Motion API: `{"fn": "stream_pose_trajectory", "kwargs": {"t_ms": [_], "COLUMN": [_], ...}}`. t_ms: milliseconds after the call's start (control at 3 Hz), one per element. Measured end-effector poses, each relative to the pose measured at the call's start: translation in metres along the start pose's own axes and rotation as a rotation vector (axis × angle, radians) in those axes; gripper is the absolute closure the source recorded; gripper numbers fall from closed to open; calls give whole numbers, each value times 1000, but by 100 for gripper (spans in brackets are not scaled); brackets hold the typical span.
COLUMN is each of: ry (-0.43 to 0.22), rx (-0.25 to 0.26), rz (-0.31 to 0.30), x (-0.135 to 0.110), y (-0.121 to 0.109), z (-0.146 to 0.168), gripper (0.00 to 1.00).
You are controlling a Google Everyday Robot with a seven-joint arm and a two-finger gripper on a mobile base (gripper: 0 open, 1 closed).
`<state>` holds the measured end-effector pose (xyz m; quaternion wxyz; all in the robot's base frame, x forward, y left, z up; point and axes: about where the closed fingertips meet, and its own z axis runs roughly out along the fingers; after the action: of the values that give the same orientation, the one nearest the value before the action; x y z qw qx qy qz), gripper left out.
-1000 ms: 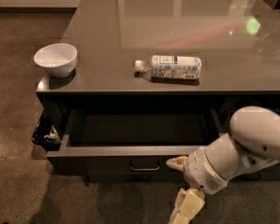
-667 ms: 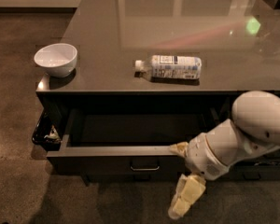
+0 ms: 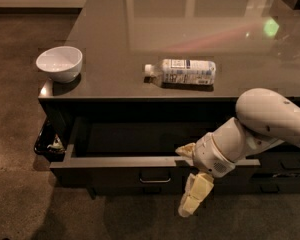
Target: Open top drawer
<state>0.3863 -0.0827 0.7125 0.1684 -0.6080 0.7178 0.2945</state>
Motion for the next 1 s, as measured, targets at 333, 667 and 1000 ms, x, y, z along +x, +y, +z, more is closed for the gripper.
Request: {"fn": "stream_pose_trajectory", "kwargs": {"t_ms": [333,667,1000], "ry": [-1,0,2], "rx": [-63,-75,-106], "rz": [6,5,20], "x": [9,7,11], "y": [-12,-11,8], "z": [26,28,32], "gripper": [0,0,0]}}
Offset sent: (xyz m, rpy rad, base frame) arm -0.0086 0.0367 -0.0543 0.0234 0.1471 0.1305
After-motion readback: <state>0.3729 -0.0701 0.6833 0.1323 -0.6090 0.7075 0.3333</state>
